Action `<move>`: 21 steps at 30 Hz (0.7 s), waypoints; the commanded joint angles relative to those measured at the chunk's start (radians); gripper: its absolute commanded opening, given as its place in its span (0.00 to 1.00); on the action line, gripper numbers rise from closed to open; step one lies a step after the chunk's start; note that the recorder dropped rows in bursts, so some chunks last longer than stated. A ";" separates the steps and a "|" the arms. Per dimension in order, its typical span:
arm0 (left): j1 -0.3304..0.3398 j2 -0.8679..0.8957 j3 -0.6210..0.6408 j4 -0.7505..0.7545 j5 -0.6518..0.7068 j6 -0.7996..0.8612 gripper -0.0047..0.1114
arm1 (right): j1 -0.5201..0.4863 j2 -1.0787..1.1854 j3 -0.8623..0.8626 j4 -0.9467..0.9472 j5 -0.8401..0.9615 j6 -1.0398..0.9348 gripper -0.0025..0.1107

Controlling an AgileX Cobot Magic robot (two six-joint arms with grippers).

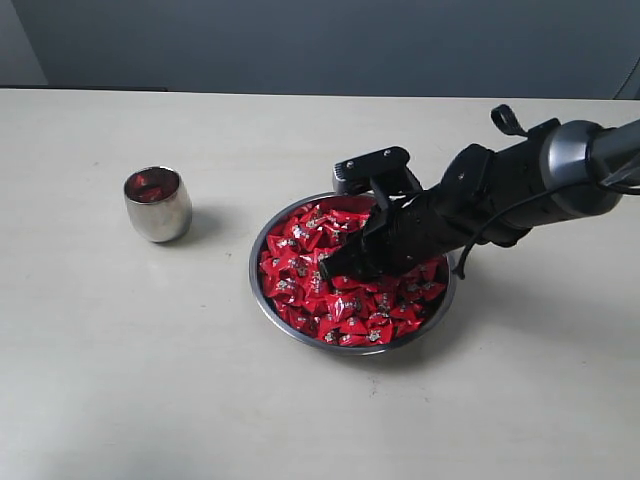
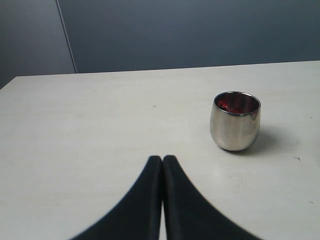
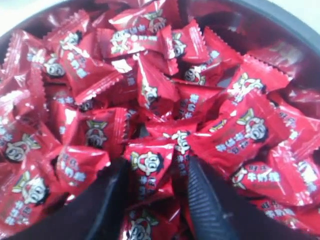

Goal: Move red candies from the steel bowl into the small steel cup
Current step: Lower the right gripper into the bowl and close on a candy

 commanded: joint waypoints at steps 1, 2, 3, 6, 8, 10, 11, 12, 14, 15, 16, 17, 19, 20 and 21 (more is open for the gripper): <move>0.001 -0.004 0.004 -0.002 -0.002 -0.002 0.04 | 0.001 0.021 -0.008 0.002 -0.009 -0.004 0.37; 0.001 -0.004 0.004 -0.002 -0.002 -0.002 0.04 | 0.001 0.026 -0.016 0.002 -0.001 -0.004 0.37; 0.001 -0.004 0.004 -0.002 -0.002 -0.002 0.04 | 0.001 0.031 -0.023 0.002 0.008 -0.004 0.37; 0.001 -0.004 0.004 -0.002 -0.002 -0.002 0.04 | 0.001 0.038 -0.035 -0.001 0.009 -0.004 0.37; 0.001 -0.004 0.004 -0.002 -0.002 -0.002 0.04 | 0.001 0.038 -0.035 -0.001 0.009 -0.004 0.37; 0.001 -0.004 0.004 -0.002 -0.002 -0.002 0.04 | 0.001 0.038 -0.035 -0.001 0.004 -0.004 0.37; 0.001 -0.004 0.004 -0.002 -0.002 -0.002 0.04 | 0.001 0.038 -0.035 -0.001 0.004 -0.004 0.37; 0.001 -0.004 0.004 -0.002 -0.002 -0.002 0.04 | 0.001 0.038 -0.035 -0.001 0.004 -0.004 0.37; 0.001 -0.004 0.004 -0.002 -0.002 -0.002 0.04 | 0.001 0.038 -0.035 -0.001 0.004 -0.004 0.37; 0.001 -0.004 0.004 -0.002 -0.002 -0.002 0.04 | 0.001 0.035 -0.035 -0.001 0.005 -0.004 0.37; 0.001 -0.004 0.004 -0.002 -0.002 -0.002 0.04 | 0.001 0.025 -0.035 -0.001 0.005 -0.004 0.37; 0.001 -0.004 0.004 -0.002 -0.002 -0.002 0.04 | 0.001 0.018 -0.035 -0.001 0.007 -0.004 0.37; 0.001 -0.004 0.004 -0.002 -0.002 -0.002 0.04 | 0.001 0.011 -0.035 -0.001 0.011 -0.004 0.37; 0.001 -0.004 0.004 -0.002 -0.002 -0.002 0.04 | 0.001 0.011 -0.035 -0.001 0.011 -0.004 0.37; 0.001 -0.004 0.004 -0.002 -0.002 -0.002 0.04 | 0.001 0.011 -0.035 -0.001 0.011 -0.004 0.37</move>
